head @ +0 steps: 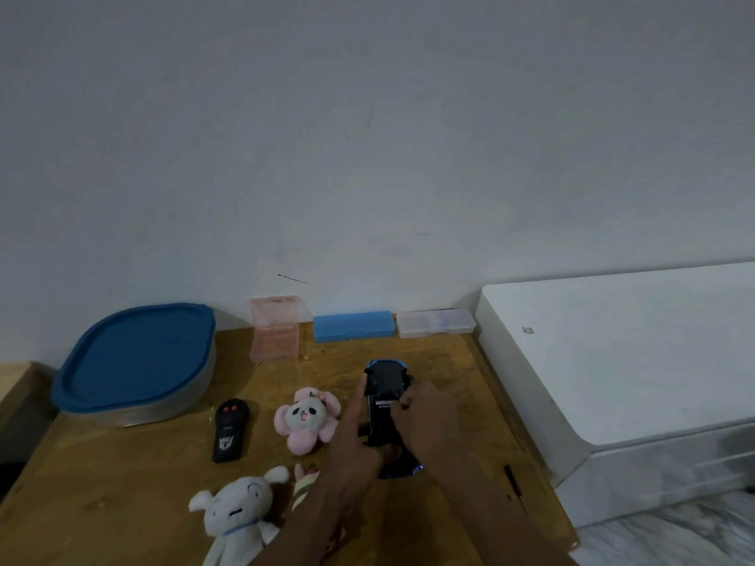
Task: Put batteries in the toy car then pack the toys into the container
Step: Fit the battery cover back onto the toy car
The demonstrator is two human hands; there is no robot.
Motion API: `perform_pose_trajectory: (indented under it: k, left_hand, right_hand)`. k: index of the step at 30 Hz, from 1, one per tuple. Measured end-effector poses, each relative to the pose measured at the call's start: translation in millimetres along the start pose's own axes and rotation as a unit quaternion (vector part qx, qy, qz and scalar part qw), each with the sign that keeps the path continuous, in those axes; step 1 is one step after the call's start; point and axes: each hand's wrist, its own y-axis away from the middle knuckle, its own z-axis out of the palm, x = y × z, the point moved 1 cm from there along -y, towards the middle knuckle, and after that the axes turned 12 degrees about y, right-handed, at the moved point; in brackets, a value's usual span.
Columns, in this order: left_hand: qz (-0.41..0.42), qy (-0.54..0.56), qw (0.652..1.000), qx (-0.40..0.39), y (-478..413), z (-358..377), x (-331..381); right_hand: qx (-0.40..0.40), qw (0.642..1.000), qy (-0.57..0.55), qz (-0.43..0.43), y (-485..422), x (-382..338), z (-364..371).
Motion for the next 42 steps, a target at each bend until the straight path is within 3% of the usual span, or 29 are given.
perform_pose_trajectory:
  k: [3,8,13,15,17,23,28,33,38,42]
  left_hand:
    - [0.003,0.011,1.000,0.001,-2.4,2.6,0.2]
    - [-0.012,0.011,1.000,-0.015,-3.1,-4.9,0.4]
    - [-0.028,0.043,0.999,-0.012,-4.2,-0.3,-4.6]
    - [-0.037,0.053,0.998,-0.013,-3.2,3.8,-6.4]
    - [-0.049,0.064,0.997,-0.018,-4.1,7.7,-8.5]
    - [-0.059,0.087,0.994,-0.031,-7.4,14.9,-3.9]
    - [-0.051,0.079,0.995,-0.039,-5.0,15.8,6.3]
    - [-0.060,0.079,0.994,-0.035,-6.1,14.7,7.5]
    - [-0.072,0.087,0.993,-0.028,-4.2,14.9,9.9]
    - [-0.110,0.110,0.988,-0.014,-7.2,10.4,6.0]
  right_hand:
    - [-0.020,0.999,-0.023,-0.016,-0.9,4.3,-3.4]
    - [-0.096,0.971,-0.217,0.034,0.8,20.5,-21.4]
    - [-0.199,0.869,-0.425,0.157,-1.8,33.5,-34.5]
    - [-0.222,0.830,-0.490,0.151,-3.0,37.8,-41.2]
    - [-0.228,0.817,-0.516,0.120,-4.6,41.4,-46.8]
    - [-0.216,0.872,-0.433,0.077,-11.2,56.2,-50.4]
    - [-0.145,0.919,-0.364,0.044,-17.2,59.1,-47.3]
    - [-0.072,0.975,-0.205,-0.050,-20.8,44.4,-49.3]
    - [-0.049,0.981,-0.095,-0.159,-22.7,27.3,-49.5]
    - [-0.022,0.978,-0.086,-0.188,-25.0,21.4,-50.2]
